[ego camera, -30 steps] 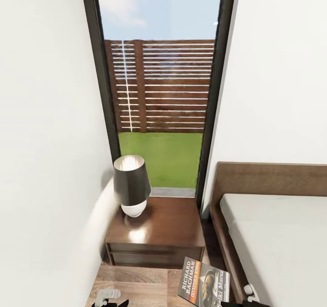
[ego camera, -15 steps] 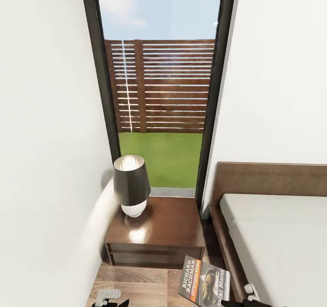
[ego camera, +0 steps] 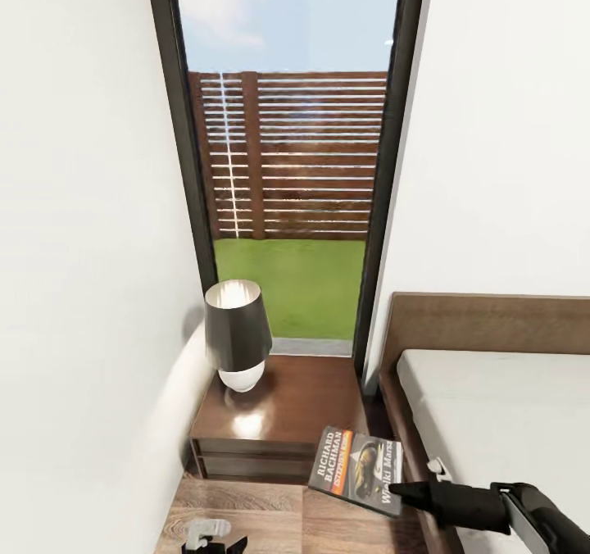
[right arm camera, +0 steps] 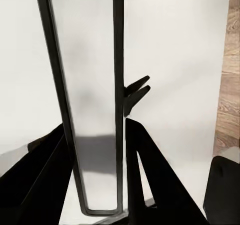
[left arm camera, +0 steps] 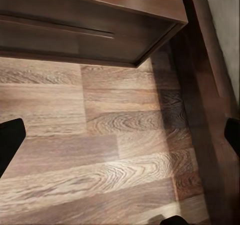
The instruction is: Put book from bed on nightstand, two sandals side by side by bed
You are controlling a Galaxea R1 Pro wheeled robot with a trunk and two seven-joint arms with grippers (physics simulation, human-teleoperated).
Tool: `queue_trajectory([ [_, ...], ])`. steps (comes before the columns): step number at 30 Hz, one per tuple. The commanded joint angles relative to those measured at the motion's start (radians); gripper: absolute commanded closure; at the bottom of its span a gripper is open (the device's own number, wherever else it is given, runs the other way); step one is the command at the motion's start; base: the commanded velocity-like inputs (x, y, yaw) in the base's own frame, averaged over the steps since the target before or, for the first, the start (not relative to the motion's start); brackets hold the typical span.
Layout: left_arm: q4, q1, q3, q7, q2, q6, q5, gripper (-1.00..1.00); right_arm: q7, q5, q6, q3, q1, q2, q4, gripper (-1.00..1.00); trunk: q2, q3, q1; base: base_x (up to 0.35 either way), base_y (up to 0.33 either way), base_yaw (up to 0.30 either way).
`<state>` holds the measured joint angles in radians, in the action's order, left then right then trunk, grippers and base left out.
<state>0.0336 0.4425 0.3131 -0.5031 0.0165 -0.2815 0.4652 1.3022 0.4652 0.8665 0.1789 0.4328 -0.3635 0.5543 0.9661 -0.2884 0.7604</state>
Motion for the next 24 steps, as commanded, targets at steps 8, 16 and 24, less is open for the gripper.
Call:
queue_trajectory([
  [8,0.096,0.003,-0.003,-0.155,0.008,0.017,0.014,-1.00,0.004,0.095,0.071,-0.005,0.001,-0.019,0.074,1.00,0.001,-0.001,0.000,0.000,0.000,0.000],
  [16,0.477,0.007,-0.079,-0.172,0.024,0.404,0.173,-1.00,0.004,0.102,0.072,-0.009,0.001,-0.050,0.065,1.00,0.001,-0.001,0.000,0.000,0.000,0.000],
  [24,0.669,0.008,-0.102,-0.353,0.116,0.658,0.389,-1.00,-0.003,0.101,0.068,-0.009,0.001,-0.064,0.061,1.00,0.001,-0.001,0.000,0.000,0.000,0.000],
])
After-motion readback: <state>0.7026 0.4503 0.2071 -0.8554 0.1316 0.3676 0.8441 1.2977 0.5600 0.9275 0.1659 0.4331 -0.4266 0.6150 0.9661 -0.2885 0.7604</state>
